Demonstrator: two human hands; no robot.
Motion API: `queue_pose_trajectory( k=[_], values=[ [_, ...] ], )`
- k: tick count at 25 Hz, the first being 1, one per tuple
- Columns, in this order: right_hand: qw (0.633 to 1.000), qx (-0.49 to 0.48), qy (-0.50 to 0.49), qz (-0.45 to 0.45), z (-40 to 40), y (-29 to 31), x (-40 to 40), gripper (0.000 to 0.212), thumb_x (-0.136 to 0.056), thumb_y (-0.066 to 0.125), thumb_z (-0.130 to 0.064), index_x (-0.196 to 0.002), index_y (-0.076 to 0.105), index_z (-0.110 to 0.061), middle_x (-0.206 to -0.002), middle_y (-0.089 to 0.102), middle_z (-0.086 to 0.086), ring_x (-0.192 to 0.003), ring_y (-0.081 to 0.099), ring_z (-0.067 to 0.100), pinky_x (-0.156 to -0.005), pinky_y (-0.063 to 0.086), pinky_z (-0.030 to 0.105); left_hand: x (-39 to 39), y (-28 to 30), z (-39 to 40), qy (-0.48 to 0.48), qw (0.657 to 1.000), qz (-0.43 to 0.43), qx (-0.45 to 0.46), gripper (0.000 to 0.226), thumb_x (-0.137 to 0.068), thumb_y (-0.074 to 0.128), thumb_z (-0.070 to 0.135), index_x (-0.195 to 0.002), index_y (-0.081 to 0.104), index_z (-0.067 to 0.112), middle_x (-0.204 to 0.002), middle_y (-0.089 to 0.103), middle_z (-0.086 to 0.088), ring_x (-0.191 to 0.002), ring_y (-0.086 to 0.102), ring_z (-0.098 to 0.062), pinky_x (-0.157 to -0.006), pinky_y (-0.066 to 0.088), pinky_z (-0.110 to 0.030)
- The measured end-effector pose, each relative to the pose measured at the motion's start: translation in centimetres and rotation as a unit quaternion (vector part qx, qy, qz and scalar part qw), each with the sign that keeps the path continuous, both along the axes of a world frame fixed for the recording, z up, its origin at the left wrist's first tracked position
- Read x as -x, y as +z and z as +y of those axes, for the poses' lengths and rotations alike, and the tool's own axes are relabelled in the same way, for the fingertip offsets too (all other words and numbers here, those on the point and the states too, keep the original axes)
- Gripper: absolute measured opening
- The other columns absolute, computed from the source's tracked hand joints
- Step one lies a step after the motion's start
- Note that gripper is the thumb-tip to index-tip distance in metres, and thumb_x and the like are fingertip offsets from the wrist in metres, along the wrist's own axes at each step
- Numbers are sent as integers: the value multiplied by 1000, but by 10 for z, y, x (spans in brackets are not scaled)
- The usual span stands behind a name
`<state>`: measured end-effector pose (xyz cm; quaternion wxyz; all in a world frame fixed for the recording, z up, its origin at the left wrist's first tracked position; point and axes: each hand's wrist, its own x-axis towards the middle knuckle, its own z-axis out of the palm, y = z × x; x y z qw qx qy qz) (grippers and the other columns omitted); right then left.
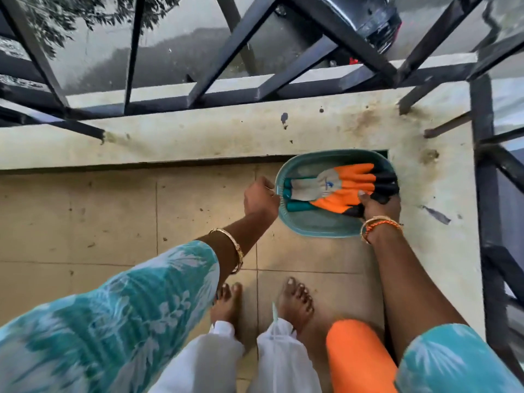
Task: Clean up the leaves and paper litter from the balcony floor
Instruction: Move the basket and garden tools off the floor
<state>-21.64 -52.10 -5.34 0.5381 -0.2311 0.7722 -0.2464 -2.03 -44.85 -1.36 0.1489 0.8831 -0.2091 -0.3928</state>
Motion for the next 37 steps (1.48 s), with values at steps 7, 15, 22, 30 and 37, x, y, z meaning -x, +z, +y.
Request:
queue_pose_trajectory(
  k=[7,15,22,30,37],
  values=[
    [967,33,179,180,4,14,-8,67,-79,73,-27,-127,33,-2,-128,51,19,-113,53,32,-90,41,31,-5,-2,1,8,999,34,-20,19,-83,73,8,-94,59,15,-94,68,-8,-85,67,-22,-75,60,-39],
    [912,128,283,268,41,81,4,41,-84,62,-15,-120,47,1,-121,47,25,-106,51,40,-80,44,36,17,72,26,-226,972,-23,-60,46,-91,57,9,-136,44,9,-132,53,-11,-114,54,-24,-90,50,-34],
    [794,286,405,352,72,230,-21,41,-83,45,-23,-112,53,4,-117,51,27,-106,49,42,-90,44,48,20,206,87,-387,908,-153,-37,66,-94,45,16,-151,14,11,-159,13,-10,-145,15,-26,-116,22,-39],
    [796,294,404,341,155,428,-74,55,-86,36,-31,-122,51,8,-129,48,29,-121,45,43,-103,39,50,-22,399,153,-440,869,-224,21,72,-93,37,15,-153,-3,9,-160,-13,-12,-148,-8,-28,-119,1,-42],
    [752,358,400,382,229,576,-108,55,-87,35,-33,-125,50,5,-134,45,26,-127,40,40,-102,37,49,-64,528,214,-439,846,-289,83,73,-91,35,12,-153,-3,6,-160,-10,-14,-148,-6,-29,-119,1,-43]
  ],
)
